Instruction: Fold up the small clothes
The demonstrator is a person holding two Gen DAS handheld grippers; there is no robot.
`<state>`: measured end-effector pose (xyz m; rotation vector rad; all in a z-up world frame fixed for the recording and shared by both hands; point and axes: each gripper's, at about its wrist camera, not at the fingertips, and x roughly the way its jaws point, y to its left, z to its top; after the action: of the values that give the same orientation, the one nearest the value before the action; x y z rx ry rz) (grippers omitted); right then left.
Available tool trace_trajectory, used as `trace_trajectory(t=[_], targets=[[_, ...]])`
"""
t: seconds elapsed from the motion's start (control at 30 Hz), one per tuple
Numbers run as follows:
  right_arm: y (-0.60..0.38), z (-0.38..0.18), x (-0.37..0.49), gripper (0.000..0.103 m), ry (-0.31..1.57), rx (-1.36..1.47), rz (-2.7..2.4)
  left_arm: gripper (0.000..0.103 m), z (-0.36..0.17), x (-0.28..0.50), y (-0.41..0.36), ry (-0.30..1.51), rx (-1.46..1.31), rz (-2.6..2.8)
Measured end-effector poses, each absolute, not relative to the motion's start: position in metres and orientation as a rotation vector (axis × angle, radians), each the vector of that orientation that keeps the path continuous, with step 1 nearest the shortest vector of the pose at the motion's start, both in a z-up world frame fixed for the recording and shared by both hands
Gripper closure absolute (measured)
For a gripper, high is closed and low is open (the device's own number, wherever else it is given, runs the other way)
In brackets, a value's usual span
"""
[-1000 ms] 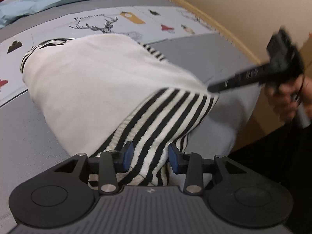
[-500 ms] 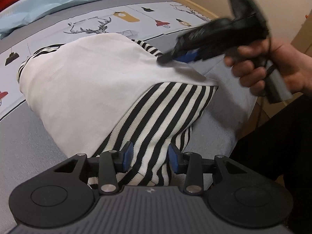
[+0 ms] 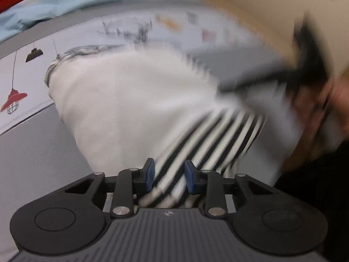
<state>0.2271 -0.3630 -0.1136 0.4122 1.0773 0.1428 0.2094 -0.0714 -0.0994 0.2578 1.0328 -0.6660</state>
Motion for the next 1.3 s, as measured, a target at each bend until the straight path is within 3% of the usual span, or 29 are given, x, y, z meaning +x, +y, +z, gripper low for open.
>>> trace_trajectory(t=[0.07,0.13,0.27,0.43,0.5,0.57,0.7,0.77,0.87,0.97,1.17,1.3], targets=[[-0.360,-0.105,0.226,0.097,1.040,0.402,0.141,0.069,-0.094,0.207,-0.071,1.012,0.254,-0.675],[-0.358,-0.088,0.220,0.087,0.955,0.334,0.118,0.069,-0.087,0.214,-0.060,1.025,0.138,-0.680],[-0.346,-0.055,0.199,0.086,0.789,0.249,0.312,0.069,-0.068,0.222,-0.042,0.927,0.016,-0.627],[-0.316,-0.087,0.192,0.086,1.019,0.100,0.518,0.069,-0.059,0.243,-0.034,0.852,-0.039,-0.502],[-0.306,-0.111,0.189,0.088,1.118,-0.046,0.481,0.068,-0.072,0.258,-0.036,0.922,0.008,-0.435],[-0.311,-0.113,0.192,0.089,1.129,-0.004,0.469,0.067,-0.090,0.269,-0.038,1.012,0.054,-0.381],[-0.320,-0.108,0.197,0.089,1.135,0.092,0.444,0.063,-0.086,0.280,-0.028,1.025,-0.058,-0.363],[-0.320,-0.104,0.197,0.088,1.125,0.088,0.436,0.050,-0.083,0.283,-0.017,1.022,-0.143,-0.344],[-0.329,-0.093,0.203,0.078,1.062,0.143,0.395,0.031,-0.083,0.292,-0.003,1.023,-0.265,-0.294],[-0.342,-0.091,0.210,0.060,1.021,0.224,0.300,0.023,-0.088,0.302,0.009,1.047,-0.379,-0.263],[-0.354,-0.118,0.225,0.044,1.131,0.216,0.143,0.016,-0.116,0.325,0.026,1.129,-0.579,-0.253],[-0.357,-0.130,0.230,0.042,1.186,0.275,0.127,0.016,-0.131,0.342,0.026,1.130,-0.608,-0.276]])
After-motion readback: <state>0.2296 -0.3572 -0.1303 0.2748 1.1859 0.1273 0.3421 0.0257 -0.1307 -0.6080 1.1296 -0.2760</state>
